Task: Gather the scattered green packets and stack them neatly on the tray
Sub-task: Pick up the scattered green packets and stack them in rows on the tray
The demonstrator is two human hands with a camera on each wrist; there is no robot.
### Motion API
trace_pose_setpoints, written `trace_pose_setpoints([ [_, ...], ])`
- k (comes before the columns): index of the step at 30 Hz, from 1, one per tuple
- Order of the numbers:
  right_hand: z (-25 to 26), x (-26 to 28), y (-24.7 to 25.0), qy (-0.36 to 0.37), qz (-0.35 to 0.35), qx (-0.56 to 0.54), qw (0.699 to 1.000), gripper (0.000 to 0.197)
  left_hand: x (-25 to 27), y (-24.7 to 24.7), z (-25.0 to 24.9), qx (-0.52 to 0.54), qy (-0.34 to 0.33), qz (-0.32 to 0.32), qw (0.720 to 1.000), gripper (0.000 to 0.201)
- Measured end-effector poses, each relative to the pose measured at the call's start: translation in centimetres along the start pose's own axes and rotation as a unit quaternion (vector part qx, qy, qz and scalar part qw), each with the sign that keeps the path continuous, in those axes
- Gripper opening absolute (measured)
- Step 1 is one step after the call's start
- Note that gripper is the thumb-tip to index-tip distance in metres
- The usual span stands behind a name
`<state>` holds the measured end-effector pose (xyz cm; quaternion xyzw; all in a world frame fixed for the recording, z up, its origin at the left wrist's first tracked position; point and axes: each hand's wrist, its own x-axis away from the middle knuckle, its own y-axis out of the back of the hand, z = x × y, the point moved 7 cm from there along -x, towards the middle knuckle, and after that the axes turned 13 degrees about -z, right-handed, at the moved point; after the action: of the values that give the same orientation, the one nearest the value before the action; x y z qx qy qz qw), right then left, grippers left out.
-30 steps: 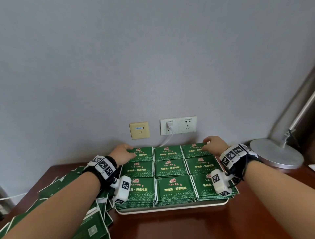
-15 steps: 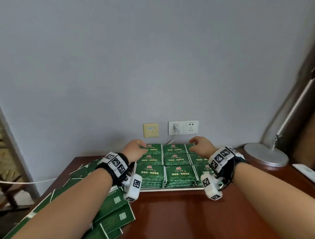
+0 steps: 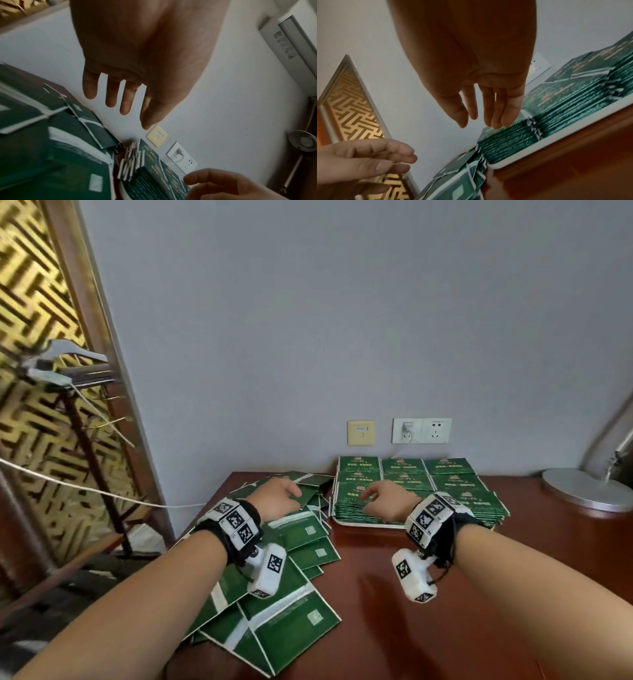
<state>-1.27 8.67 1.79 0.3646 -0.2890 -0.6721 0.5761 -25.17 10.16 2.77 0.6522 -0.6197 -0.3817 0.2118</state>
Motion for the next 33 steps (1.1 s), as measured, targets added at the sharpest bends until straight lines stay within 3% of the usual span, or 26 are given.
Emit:
trace_pose_setpoints([
  [6,4.3,2.5,-6.9,0.012,0.111,-0.037,0.993,0.030,4.0,3.5,5.8,-0.036,0.031,-0.010,0.999,0.030],
  [17,9.9,4.3,-14.0,0.124,0.169,0.084,0.974,0.050,9.0,7.1,14.9,-0.100,0.106,-0.024,0.989,0.040],
  [33,9.4,4.6,-16.0,0.147,0.203,0.135,0.959,0.069,8.6,4.4,17.1,-0.116,0.142,0.003,0.983,0.067],
])
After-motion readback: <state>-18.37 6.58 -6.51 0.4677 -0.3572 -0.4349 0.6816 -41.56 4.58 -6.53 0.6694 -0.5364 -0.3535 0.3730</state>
